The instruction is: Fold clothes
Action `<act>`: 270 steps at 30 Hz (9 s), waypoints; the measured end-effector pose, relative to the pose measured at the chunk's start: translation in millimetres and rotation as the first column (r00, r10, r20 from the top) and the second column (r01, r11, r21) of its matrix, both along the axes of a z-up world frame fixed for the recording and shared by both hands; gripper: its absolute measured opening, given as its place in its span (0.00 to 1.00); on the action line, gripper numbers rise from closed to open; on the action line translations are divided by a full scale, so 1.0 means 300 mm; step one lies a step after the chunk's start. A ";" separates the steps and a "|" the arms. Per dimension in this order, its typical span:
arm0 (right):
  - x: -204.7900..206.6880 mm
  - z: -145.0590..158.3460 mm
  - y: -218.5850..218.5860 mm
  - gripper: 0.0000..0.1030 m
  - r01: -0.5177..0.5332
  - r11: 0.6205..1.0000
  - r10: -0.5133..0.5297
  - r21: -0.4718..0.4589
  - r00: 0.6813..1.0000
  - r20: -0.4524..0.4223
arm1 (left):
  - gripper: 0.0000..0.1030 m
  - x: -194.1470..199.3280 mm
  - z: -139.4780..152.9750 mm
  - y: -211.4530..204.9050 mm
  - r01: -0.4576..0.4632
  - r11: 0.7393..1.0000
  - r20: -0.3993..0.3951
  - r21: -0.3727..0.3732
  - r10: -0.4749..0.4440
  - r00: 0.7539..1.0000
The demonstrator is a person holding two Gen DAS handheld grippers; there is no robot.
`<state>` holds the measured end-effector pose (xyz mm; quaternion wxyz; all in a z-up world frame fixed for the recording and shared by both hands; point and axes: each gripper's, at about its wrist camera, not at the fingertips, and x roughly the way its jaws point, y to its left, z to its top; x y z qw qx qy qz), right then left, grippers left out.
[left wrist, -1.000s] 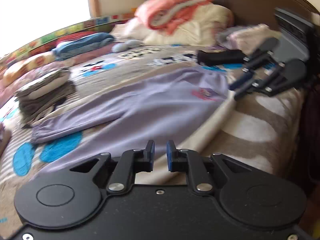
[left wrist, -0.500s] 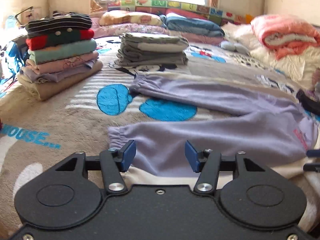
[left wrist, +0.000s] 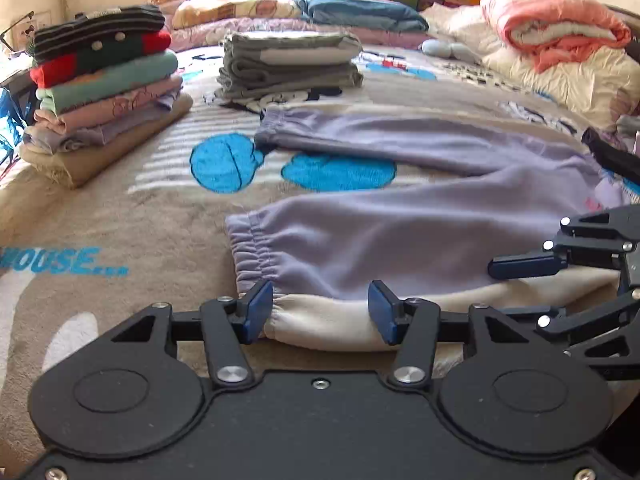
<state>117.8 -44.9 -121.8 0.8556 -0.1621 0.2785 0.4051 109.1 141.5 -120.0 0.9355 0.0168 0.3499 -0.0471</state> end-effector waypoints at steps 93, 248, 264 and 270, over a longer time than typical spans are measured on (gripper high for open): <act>0.099 -0.068 -0.748 0.68 0.529 0.847 -0.527 0.054 0.848 -0.046 | 0.35 0.304 0.039 -0.524 0.328 0.931 0.162 -0.161 -0.302 0.939; -0.259 -0.052 -0.309 0.76 0.038 0.997 -0.037 -0.065 0.999 0.025 | 0.15 -0.207 -0.104 -0.495 0.507 0.816 0.014 0.279 -0.531 0.847; -0.156 -0.051 -0.434 0.53 0.190 0.975 -0.189 0.113 0.982 -0.022 | 0.05 -0.148 -0.050 -0.384 0.316 0.948 0.062 0.041 -0.318 0.946; -0.194 -0.040 -0.431 0.54 0.161 0.987 -0.160 -0.004 0.984 -0.078 | 0.09 -0.162 -0.032 -0.410 0.333 0.938 0.062 0.093 -0.339 0.939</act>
